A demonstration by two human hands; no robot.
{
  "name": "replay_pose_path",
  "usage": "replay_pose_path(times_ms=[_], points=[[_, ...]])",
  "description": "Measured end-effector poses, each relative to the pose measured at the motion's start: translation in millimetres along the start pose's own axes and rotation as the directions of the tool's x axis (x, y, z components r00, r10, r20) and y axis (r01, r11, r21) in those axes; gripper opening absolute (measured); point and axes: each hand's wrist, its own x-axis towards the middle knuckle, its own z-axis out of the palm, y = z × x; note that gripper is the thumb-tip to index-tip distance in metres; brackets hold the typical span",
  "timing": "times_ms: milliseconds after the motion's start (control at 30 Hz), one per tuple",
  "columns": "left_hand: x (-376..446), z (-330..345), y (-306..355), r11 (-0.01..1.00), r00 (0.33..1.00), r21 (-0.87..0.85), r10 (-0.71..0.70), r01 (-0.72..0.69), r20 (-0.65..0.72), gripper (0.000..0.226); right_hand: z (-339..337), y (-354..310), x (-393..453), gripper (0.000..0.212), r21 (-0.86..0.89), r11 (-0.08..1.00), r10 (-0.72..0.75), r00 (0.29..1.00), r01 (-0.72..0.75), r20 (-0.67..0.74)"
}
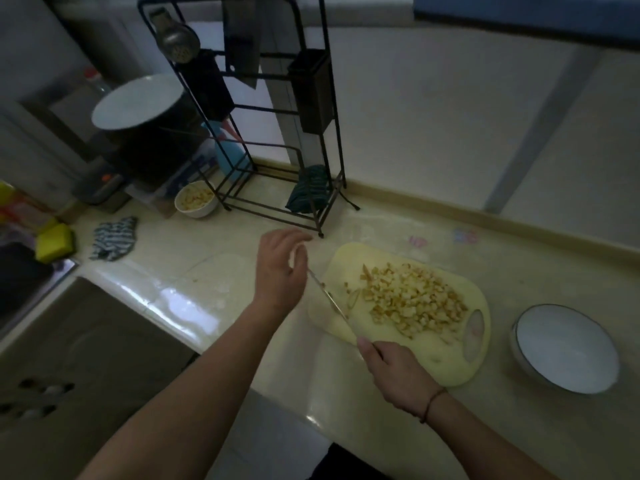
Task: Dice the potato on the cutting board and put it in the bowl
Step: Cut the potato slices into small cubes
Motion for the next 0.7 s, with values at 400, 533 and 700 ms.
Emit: replay_pose_path(times_ms=[400,533,700], points=[[-8,26,35,0.958,0.943,0.226,-0.229,0.175,0.240,0.021,-39,20,-11,0.047,-0.160,0.987,-0.013,0.995,0.030,0.103],[-17,13,35,0.965,0.892,0.234,-0.207,0.118,0.402,0.036,-29,14,-2,0.047,-0.094,0.996,0.002,0.997,0.006,0.080],[10,9,29,0.903,0.642,0.367,-0.147,-0.224,0.752,0.038,-26,15,-5,0.050,-0.062,0.998,0.008,0.997,-0.004,0.071]])
